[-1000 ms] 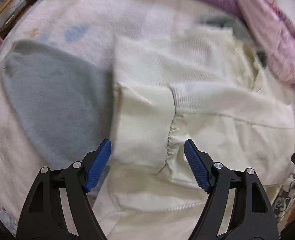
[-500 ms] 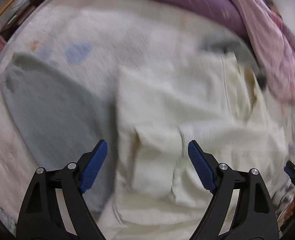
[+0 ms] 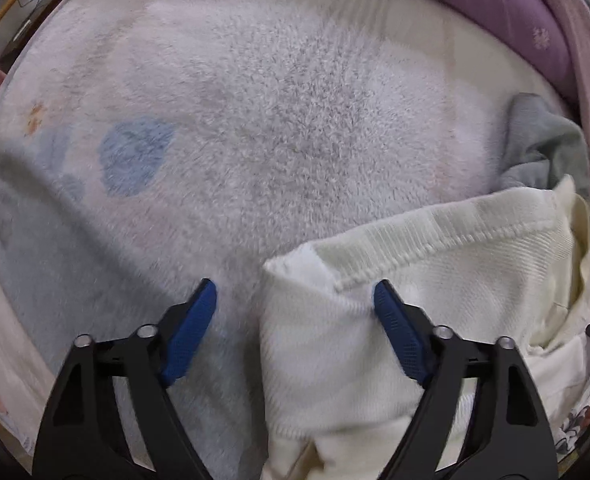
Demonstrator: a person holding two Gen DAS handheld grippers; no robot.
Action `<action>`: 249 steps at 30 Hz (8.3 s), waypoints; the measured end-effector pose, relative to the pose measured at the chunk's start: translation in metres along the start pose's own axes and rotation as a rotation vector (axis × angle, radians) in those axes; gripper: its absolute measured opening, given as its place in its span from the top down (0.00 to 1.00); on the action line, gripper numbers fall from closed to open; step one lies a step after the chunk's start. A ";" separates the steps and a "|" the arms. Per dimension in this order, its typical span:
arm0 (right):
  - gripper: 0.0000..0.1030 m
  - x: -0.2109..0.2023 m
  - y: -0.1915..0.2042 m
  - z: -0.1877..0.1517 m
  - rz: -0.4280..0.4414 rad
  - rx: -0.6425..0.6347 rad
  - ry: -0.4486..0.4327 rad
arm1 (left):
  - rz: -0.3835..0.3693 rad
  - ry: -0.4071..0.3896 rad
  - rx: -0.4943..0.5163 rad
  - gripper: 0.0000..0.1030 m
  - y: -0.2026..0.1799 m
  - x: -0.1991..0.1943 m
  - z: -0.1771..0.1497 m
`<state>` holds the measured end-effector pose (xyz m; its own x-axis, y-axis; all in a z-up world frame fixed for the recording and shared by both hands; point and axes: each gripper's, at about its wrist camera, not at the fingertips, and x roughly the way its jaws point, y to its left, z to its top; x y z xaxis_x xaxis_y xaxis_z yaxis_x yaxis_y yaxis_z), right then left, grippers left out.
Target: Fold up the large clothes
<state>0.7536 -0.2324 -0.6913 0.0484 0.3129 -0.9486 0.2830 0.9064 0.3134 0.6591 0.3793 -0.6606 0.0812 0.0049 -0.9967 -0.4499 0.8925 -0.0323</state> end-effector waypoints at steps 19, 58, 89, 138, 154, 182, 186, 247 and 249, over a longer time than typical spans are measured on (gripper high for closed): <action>0.93 -0.132 0.016 -0.086 0.264 -0.223 -0.265 | -0.123 -0.320 -0.036 0.91 0.005 -0.155 -0.092; 0.43 -0.110 -0.138 -0.433 0.348 0.246 -0.120 | -0.369 -0.053 -0.306 0.27 0.108 -0.104 -0.434; 0.58 -0.117 -0.111 -0.462 -0.065 -0.029 -0.058 | -0.307 -0.055 -0.292 0.21 0.144 -0.100 -0.494; 0.60 -0.016 0.089 -0.573 0.316 -0.631 -0.049 | -0.612 0.044 -0.338 0.93 0.145 -0.091 -0.484; 0.50 0.026 0.146 -0.621 0.291 -0.882 -0.152 | -0.616 0.038 -0.299 0.93 0.124 -0.105 -0.476; 0.84 -0.097 -0.174 -0.494 0.712 0.328 -0.298 | -0.436 -0.084 0.000 0.41 -0.042 -0.116 -0.479; 0.85 -0.064 -0.217 -0.505 0.663 0.476 -0.269 | -0.394 -0.041 0.055 0.36 -0.071 -0.093 -0.487; 0.28 -0.058 -0.263 -0.544 0.636 0.703 -0.152 | -0.517 0.154 0.207 0.76 -0.159 -0.100 -0.502; 0.28 -0.046 -0.265 -0.549 0.707 0.795 -0.130 | -0.490 0.152 0.247 0.76 -0.163 -0.102 -0.503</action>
<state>0.1504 -0.3309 -0.7058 0.5340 0.6197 -0.5751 0.6913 0.0716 0.7190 0.2767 0.0064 -0.5914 0.0907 -0.4848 -0.8699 -0.1695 0.8532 -0.4932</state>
